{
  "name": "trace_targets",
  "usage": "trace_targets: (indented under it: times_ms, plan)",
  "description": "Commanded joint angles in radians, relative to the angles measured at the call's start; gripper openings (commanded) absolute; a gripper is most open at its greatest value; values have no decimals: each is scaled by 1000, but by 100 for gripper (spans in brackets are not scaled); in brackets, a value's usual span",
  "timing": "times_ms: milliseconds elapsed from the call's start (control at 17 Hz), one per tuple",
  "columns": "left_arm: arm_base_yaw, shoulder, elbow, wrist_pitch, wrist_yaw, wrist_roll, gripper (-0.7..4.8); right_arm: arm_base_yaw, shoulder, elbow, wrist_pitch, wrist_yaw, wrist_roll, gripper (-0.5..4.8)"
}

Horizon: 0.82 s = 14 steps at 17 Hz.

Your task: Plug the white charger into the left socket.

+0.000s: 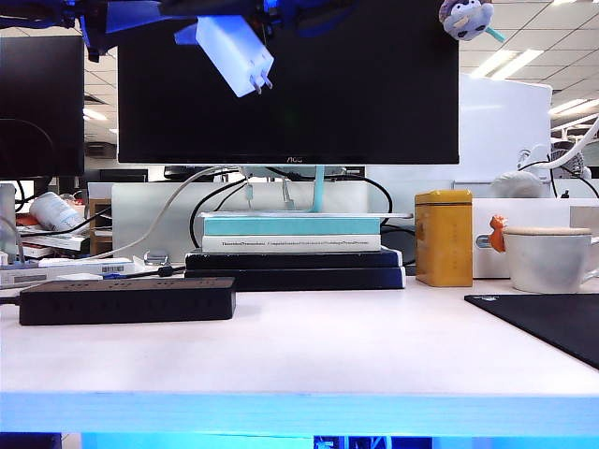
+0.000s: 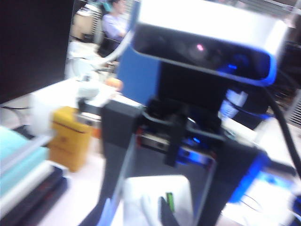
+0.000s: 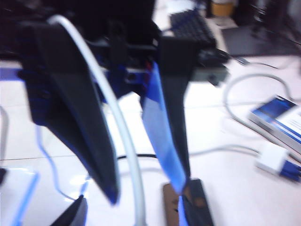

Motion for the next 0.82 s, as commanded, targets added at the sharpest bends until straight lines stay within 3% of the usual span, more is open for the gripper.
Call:
trace_targets:
  times_ms: [59, 411, 645, 821]
  plan:
    - [2, -6, 4, 20, -57, 23, 142, -2, -4, 5, 10, 25, -12, 85]
    - [7, -6, 4, 18, -85, 23, 142, -2, -2, 5, 42, 41, -31, 85]
    - [62, -6, 4, -18, -132, 19, 142, -2, 13, 3, 117, 40, -30, 85]
    - [103, -6, 4, -60, -91, 28, 152, -2, 30, 3, 249, 15, 76, 85]
